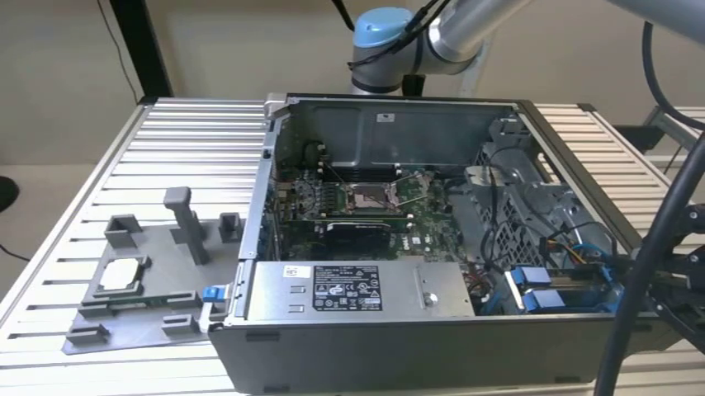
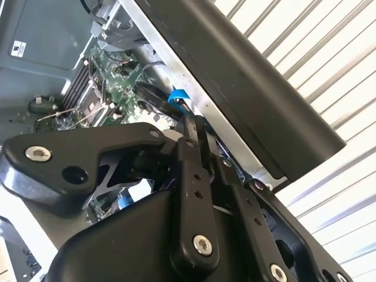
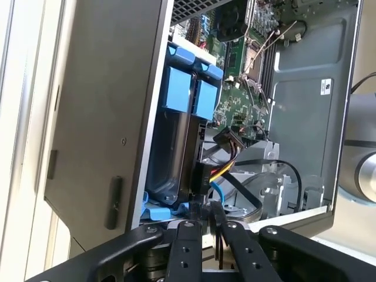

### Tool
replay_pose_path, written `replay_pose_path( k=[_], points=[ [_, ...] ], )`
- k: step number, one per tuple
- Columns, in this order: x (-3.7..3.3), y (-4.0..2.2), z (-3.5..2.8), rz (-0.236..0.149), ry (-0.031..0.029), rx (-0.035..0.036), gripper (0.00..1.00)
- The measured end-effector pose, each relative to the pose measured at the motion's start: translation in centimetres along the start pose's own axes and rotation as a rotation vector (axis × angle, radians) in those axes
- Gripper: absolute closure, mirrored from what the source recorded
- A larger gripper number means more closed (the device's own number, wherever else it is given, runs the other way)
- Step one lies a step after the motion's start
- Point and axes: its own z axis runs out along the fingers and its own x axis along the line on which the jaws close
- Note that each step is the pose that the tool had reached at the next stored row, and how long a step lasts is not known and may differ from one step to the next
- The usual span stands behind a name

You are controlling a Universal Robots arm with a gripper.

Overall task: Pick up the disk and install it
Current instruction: 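Insert the second disk wire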

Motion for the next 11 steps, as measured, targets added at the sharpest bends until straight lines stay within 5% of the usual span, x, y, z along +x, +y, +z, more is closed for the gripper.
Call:
replay_pose_path(
  k=[5, 6, 11],
  points=[
    [-0.02, -0.01, 0.02, 0.000, 0.0001, 0.0000, 0.00],
    [-0.03, 0.00, 0.03, 0.000, 0.0000, 0.0000, 1.00],
    [-0.18, 0.46, -0.02, 0.001, 0.0000, 0.0013, 1.00]
  ],
)
